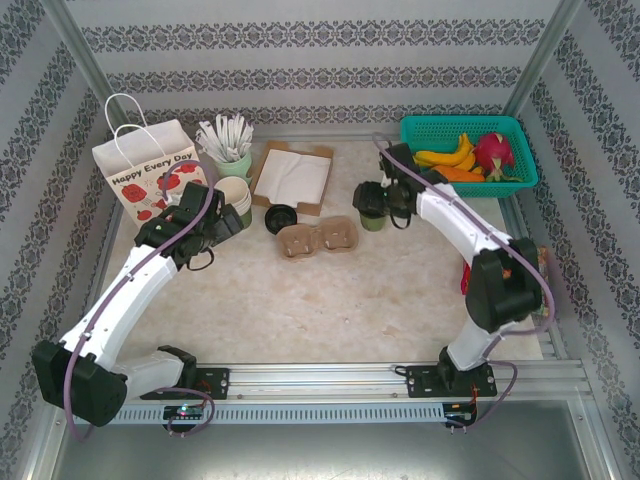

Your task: Pack the takeout coffee

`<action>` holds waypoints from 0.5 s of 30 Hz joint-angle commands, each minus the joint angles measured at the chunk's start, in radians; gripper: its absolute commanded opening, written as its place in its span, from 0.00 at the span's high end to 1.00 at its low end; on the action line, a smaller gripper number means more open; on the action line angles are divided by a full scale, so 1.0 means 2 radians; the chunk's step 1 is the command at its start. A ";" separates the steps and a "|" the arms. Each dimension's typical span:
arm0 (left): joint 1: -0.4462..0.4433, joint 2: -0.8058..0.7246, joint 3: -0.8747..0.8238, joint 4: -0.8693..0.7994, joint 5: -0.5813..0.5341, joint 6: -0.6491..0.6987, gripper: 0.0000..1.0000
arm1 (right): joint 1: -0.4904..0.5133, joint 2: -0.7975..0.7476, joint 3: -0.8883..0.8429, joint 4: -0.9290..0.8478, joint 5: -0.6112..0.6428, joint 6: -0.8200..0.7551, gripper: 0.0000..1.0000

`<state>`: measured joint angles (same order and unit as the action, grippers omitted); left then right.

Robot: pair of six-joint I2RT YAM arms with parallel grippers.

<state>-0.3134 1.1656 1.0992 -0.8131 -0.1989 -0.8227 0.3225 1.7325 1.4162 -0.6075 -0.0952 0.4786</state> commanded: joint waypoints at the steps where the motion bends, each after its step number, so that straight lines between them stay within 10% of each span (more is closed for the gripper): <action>1: 0.005 -0.014 -0.009 -0.024 -0.027 -0.019 0.00 | -0.006 0.046 0.065 -0.021 -0.026 -0.023 0.20; 15: 0.006 -0.096 -0.074 0.034 -0.046 0.000 0.00 | -0.029 0.233 0.304 -0.085 -0.069 -0.025 0.19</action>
<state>-0.3119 0.9878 0.9627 -0.7776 -0.2619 -0.8310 0.2707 2.1529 1.9522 -0.7280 -0.2047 0.4377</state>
